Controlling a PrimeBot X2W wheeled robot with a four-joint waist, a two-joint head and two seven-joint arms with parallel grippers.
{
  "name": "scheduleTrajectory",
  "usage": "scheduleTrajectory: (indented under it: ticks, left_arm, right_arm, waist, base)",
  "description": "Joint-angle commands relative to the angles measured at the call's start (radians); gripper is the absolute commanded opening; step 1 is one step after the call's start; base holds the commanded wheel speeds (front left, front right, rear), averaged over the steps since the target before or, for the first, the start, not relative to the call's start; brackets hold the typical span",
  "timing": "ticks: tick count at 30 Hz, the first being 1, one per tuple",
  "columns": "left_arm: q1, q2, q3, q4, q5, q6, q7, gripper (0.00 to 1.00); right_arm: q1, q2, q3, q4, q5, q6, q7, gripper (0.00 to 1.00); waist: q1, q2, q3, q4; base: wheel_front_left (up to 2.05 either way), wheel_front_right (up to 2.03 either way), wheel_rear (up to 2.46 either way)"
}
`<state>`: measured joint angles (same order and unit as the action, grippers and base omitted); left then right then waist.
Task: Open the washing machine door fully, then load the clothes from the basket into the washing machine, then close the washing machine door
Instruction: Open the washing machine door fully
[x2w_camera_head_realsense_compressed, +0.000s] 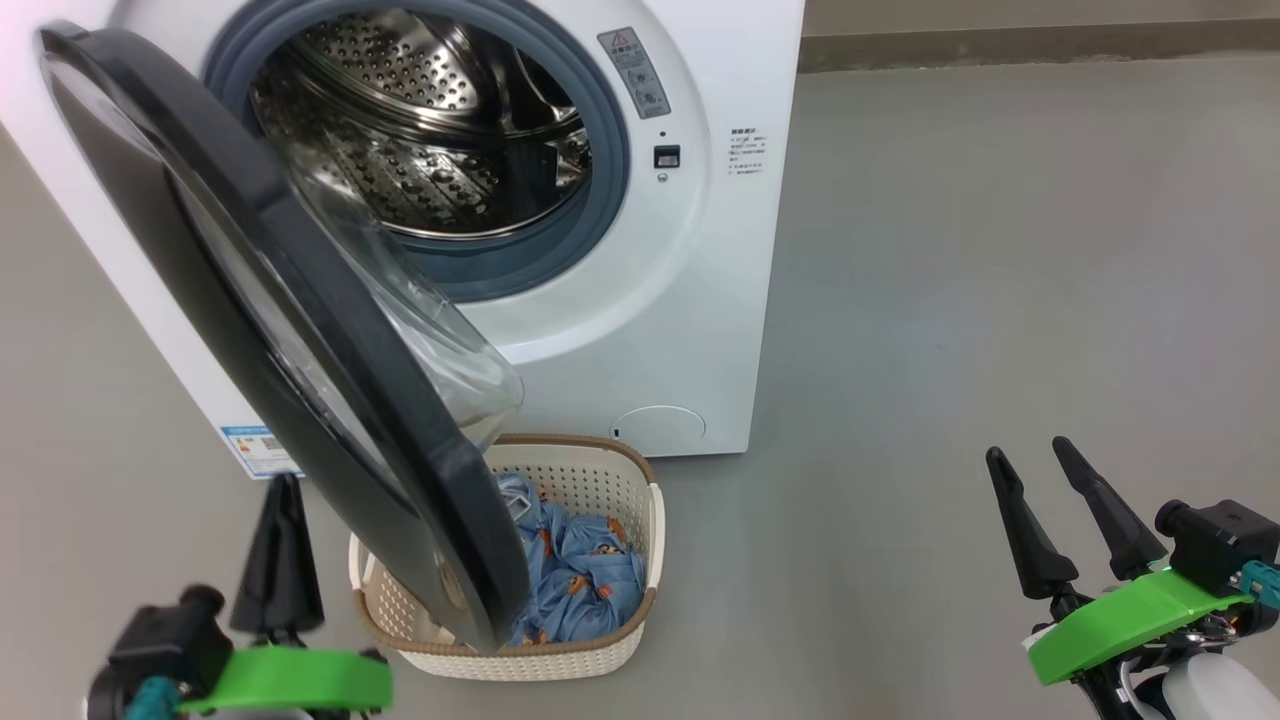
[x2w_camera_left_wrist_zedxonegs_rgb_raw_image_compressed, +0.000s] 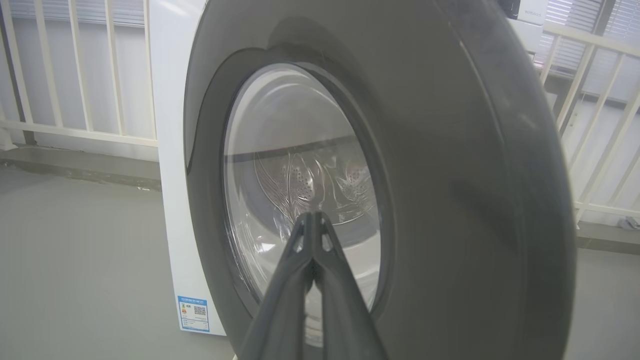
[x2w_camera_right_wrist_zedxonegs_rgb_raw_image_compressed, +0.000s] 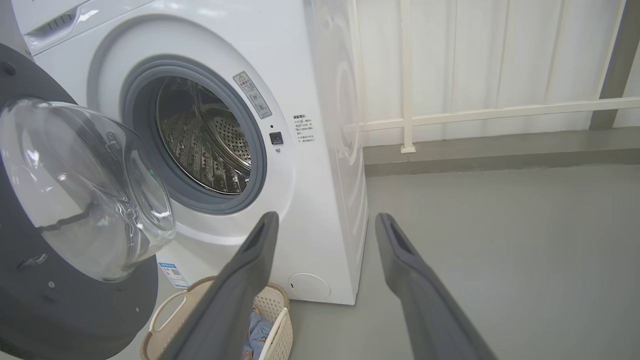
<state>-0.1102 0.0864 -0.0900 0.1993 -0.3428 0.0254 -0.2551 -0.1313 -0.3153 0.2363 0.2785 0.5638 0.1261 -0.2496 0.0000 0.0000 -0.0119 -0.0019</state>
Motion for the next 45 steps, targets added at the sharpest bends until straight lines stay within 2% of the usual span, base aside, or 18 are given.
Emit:
scheduleTrajectory:
  ticks: [1, 8, 15, 22, 29, 35, 45]
  left_arm:
    - [-0.059, 0.018, 0.039, -0.054, 0.01, -0.006, -0.007, 0.0]
    - [-0.113, 0.013, 0.027, -0.208, 0.037, -0.004, -0.007, 0.0]
    - [-0.129, -0.006, -0.069, -0.365, 0.059, -0.011, 0.019, 0.0]
    - [-0.127, -0.016, -0.151, -0.443, 0.065, -0.012, 0.073, 0.0]
    - [-0.1, -0.024, -0.226, -0.402, 0.028, -0.024, 0.122, 0.0]
    - [-0.091, -0.03, -0.278, -0.309, -0.019, -0.032, 0.127, 0.0]
    - [-0.105, -0.033, -0.307, -0.122, -0.081, -0.049, 0.132, 0.0]
  right_arm:
    - [-0.013, -0.014, 0.012, -0.024, 0.006, 0.005, -0.012, 1.0]
    - [-0.014, -0.01, 0.024, -0.019, 0.01, 0.005, -0.012, 1.0]
    - [-0.018, -0.006, 0.037, -0.015, 0.018, 0.005, -0.012, 1.0]
    - [-0.021, -0.003, 0.041, -0.013, 0.022, 0.005, -0.012, 1.0]
    - [-0.025, 0.005, 0.045, -0.009, 0.027, 0.005, -0.012, 1.0]
    - [-0.027, 0.011, 0.047, -0.005, 0.029, 0.005, -0.012, 1.0]
    - [-0.031, 0.015, 0.06, 0.005, 0.033, 0.005, -0.012, 1.0]
  waist:
    - [0.0, 0.0, -0.001, 0.004]
    - [0.0, 0.0, -0.004, 0.008]
    - [0.0, 0.0, -0.002, -0.002]
    - [0.0, 0.0, 0.001, -0.01]
    - [0.0, 0.0, 0.003, -0.016]
    - [0.0, 0.0, 0.006, -0.017]
    - [0.0, 0.0, 0.004, -0.03]
  base:
    - [0.0, 0.0, 0.0]
    - [0.0, 0.0, 0.0]
    - [0.0, 0.0, 0.0]
    - [0.0, 0.0, 0.0]
    - [0.0, 0.0, 0.0]
    - [0.0, 0.0, 0.0]
    - [0.0, 0.0, 0.0]
